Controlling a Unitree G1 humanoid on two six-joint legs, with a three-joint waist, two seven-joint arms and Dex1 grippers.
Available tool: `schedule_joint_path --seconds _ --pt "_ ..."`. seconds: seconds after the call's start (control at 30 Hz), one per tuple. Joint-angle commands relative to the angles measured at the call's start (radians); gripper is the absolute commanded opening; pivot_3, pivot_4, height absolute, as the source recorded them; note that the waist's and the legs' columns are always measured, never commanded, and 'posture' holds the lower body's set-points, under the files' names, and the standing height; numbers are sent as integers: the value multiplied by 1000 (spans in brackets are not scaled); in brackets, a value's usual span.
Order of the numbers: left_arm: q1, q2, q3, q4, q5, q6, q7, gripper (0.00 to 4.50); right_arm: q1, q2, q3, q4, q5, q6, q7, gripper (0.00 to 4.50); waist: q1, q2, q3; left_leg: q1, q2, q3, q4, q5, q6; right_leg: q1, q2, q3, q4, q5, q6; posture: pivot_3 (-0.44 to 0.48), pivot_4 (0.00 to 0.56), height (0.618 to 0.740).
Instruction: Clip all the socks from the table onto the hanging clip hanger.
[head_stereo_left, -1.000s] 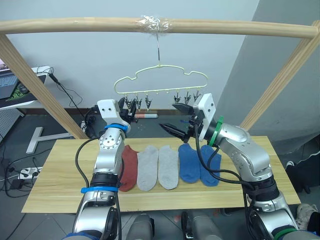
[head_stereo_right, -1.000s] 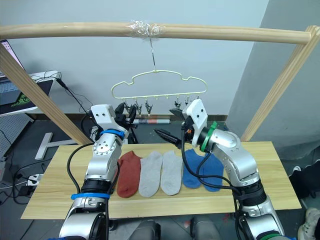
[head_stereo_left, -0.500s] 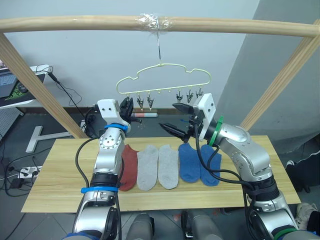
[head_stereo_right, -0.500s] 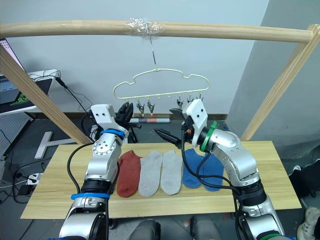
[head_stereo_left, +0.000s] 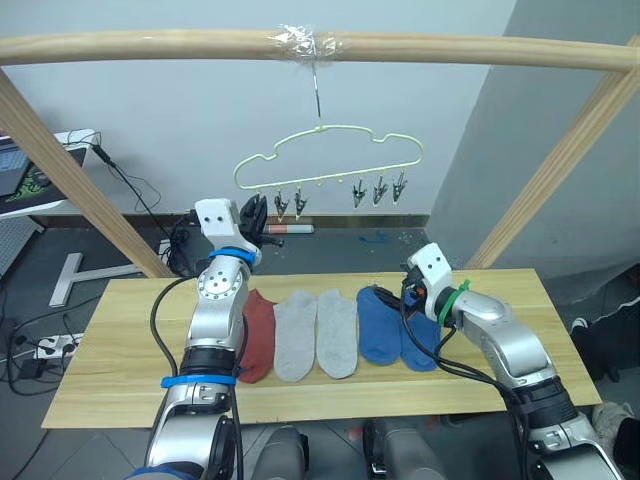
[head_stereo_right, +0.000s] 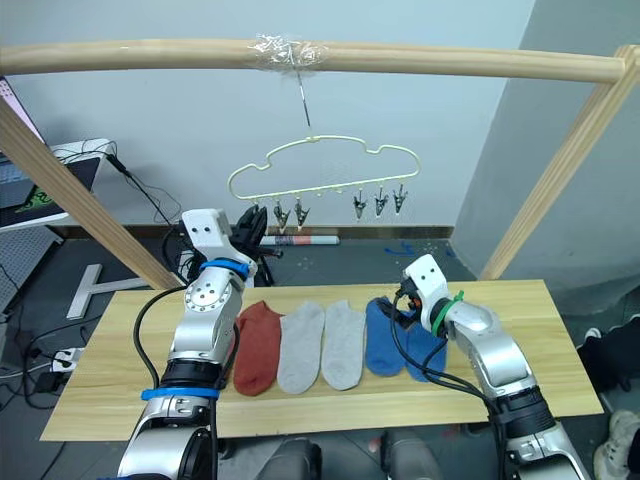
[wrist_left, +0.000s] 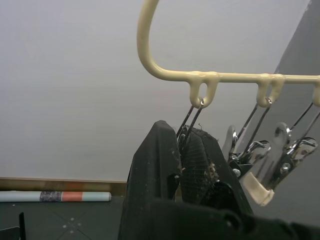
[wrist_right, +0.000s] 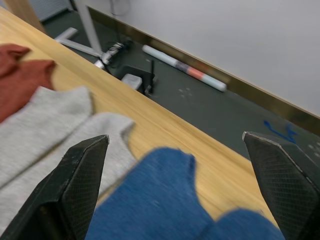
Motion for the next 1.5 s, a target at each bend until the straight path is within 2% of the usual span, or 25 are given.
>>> schedule_joint_path --seconds 0.03,0.33,0.57,0.67,1.03,1.17,1.27,1.33,1.43,1.5 --pt "4 7 8 -42 -6 -1 -1 148 19 -24 -26 135 -55 -48 -36 4500 1 0 0 0 0 0 0 0 0 0 0 0 0 0 0 -28 185 740" --pt "-2 8 7 -44 -9 4 -7 148 -35 23 -34 362 -83 -78 -54 4500 -1 0 1 0 0 0 0 0 0 0 0 0 1 0 0 -21 178 740" --pt "5 8 8 -54 -9 7 -6 148 -26 29 -25 423 -102 -87 -26 4500 2 0 1 0 0 1 0 0 0 0 -1 1 0 0 1 -21 178 740" --pt "9 8 9 -61 -9 10 -4 148 -11 31 -28 458 -100 -88 -18 3903 2 0 1 0 0 1 0 0 0 0 -1 1 0 0 1 -14 182 740" --pt "12 6 25 -69 -35 28 -12 148 15 -16 -35 414 -118 -148 33 14 2 0 1 1 -1 0 1 0 0 2 -1 1 0 1 2 -16 185 740" --pt "26 -6 45 -111 -117 93 -48 148 13 -91 -22 302 -164 -256 56 14 2 -1 2 0 -1 1 1 0 0 2 -1 0 0 1 2 -13 189 740" --pt "49 -17 81 -182 -220 206 -68 148 29 -122 -10 135 -166 -280 93 14 -4 -1 3 1 -1 2 1 0 0 1 -1 1 0 1 3 -13 189 740" --pt "60 -29 110 -223 -302 297 -71 148 39 -123 11 31 -169 -279 111 14 -6 -1 4 1 0 1 0 0 0 1 0 1 0 1 3 -11 193 740" --pt "67 -35 132 -257 -356 362 -63 148 47 -117 36 -43 -176 -249 120 14 -4 -2 4 1 0 -2 0 0 -1 1 2 -1 0 0 3 -11 193 740" --pt "64 -50 161 -278 -433 432 -55 148 4 -81 106 -90 -215 -251 122 14 -3 -2 4 1 0 -2 0 0 -1 1 2 0 1 0 3 -7 191 740"
